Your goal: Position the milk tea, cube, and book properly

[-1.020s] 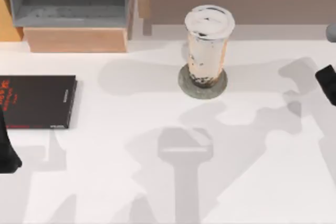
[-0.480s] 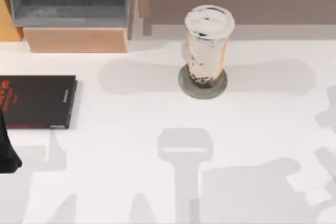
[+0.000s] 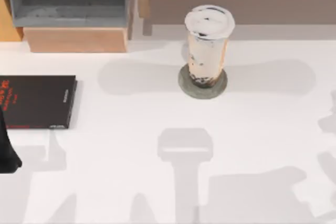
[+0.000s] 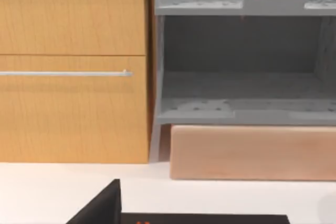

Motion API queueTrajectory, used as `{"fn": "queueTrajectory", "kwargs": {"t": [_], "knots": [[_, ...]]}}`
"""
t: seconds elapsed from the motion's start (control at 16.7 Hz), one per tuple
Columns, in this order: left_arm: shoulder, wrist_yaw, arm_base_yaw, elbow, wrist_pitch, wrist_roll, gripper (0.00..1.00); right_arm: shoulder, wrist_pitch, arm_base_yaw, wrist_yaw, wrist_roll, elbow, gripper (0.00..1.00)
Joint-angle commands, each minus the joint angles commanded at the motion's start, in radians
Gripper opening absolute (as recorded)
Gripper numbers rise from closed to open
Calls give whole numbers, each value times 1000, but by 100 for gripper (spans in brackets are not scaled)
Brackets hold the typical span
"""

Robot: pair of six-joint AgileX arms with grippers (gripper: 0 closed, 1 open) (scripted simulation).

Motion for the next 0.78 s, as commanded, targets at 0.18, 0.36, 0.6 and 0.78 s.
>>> {"fn": "queueTrajectory", "kwargs": {"t": [0.18, 0.36, 0.6, 0.78], "knots": [[0, 0, 0, 0, 0, 0, 100, 15, 40, -3, -2, 3, -33, 100], [0, 0, 0, 0, 0, 0, 100, 47, 157, -2, -2, 4, -104, 100], [0, 0, 0, 0, 0, 0, 100, 85, 268, -1, -2, 5, -183, 100], [0, 0, 0, 0, 0, 0, 100, 86, 270, -1, -2, 5, -185, 100]]}}
